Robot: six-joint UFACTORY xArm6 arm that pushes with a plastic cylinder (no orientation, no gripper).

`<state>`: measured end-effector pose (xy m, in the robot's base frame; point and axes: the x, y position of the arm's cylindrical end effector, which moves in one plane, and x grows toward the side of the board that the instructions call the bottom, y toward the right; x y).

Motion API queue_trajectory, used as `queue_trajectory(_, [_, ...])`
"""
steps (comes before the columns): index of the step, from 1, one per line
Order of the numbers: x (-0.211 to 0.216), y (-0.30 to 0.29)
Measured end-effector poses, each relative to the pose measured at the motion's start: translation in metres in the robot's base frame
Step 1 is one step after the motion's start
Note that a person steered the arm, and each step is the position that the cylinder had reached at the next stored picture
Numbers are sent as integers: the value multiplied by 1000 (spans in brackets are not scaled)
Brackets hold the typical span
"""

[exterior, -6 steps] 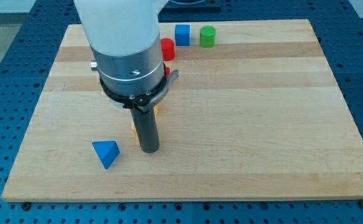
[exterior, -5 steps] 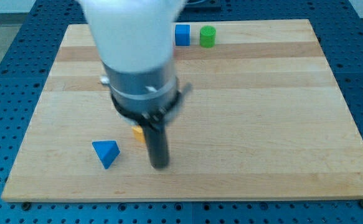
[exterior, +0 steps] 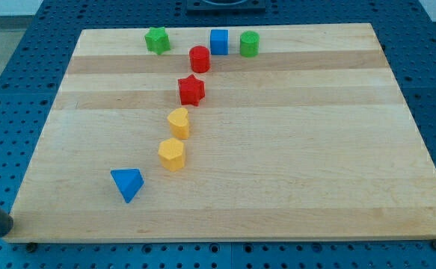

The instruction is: Point your arm at the top center

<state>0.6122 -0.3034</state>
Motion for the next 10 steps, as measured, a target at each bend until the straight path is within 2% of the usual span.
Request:
queue_trajectory(2, [-7,66])
queue_trajectory(4, [-39,56])
queue_trajectory(5, [-51,70])
queue_trajectory(9, [-52,76])
queue_trajectory(10, [-47,108])
